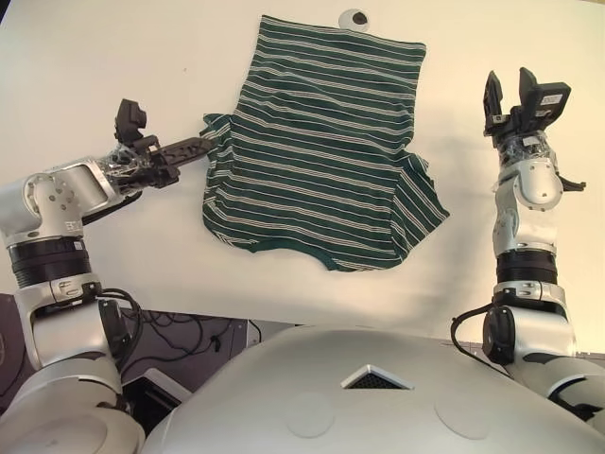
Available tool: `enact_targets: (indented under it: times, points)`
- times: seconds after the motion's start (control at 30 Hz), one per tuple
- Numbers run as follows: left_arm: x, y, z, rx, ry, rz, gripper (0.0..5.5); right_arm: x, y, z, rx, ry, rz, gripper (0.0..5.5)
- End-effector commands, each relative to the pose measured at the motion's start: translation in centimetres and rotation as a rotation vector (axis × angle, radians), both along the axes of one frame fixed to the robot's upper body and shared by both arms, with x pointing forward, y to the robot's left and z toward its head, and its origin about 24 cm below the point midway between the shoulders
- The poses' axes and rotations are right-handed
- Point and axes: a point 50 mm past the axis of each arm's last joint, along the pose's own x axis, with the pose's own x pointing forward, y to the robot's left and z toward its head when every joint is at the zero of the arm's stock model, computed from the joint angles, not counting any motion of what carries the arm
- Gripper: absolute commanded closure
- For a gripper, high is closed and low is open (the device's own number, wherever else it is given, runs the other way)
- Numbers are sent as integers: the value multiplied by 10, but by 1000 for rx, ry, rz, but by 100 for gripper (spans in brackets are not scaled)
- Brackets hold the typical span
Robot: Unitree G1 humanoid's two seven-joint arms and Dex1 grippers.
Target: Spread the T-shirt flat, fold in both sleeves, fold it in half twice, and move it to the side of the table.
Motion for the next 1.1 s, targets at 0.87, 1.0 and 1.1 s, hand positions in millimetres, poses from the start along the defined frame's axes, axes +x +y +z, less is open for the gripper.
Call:
enact_targets:
  times: [0.87,1.0,1.1]
  points:
    - [10,-52,12,-25,-197,113,361,-157,-9,12,701,1095,396,315]
    - [14,-51,15,-15,-205,123,361,-158,2,-6,776,1063,286,315]
    - [15,-52,15,-14,-198,122,361,-149,3,-16,801,979,152,315]
